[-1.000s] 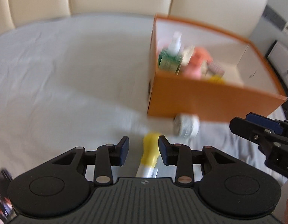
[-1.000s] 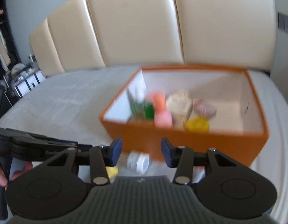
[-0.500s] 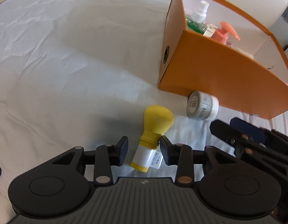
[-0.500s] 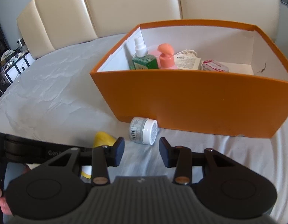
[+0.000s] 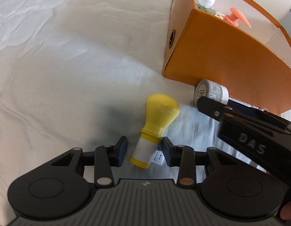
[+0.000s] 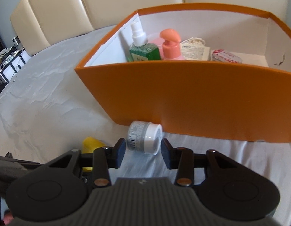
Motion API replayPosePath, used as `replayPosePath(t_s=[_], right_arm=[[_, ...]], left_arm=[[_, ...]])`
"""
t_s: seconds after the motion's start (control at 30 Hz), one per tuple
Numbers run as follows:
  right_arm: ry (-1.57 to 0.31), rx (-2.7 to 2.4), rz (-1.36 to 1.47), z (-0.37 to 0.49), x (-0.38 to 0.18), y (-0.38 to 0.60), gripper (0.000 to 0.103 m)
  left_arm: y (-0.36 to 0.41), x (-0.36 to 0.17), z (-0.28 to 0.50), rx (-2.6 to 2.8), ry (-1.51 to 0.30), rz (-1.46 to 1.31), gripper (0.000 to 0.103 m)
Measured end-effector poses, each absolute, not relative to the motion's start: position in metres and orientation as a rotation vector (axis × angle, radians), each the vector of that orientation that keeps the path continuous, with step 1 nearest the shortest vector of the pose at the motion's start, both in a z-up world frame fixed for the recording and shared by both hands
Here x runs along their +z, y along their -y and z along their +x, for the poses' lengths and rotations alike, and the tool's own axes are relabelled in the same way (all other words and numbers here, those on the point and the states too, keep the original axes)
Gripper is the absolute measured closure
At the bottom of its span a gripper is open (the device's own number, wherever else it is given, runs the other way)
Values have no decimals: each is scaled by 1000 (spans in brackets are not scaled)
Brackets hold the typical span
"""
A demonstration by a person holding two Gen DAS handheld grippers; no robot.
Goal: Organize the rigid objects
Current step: 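Grasp the yellow-capped bottle with the left tool while the right tool grasps the silver jar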
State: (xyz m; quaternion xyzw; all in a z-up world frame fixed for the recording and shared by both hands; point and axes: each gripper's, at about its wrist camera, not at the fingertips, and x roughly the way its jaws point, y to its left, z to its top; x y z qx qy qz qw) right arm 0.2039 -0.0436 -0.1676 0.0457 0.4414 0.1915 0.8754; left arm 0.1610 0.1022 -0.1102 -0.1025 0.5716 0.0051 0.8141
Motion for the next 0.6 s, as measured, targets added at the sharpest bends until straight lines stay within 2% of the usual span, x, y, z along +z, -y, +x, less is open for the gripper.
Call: replayPosePath(t_s=[0.07,0.17,0.4,0.6], right_arm=[[-924,392,68,205,-169,39,61],[-922,387,44,204,-167,38,66],[-885,362,-81,184,-148,54,68],[-862,302,-316,155,-149,71,69]], left_arm=[[-103,-108,159,12,-1207,-232,73],[-104,-100,155,-3,-1169,-244,79],[-92,-71,136,-111,-1030,-206,79],[-78,-62,125,-268,-1073,-200,79]])
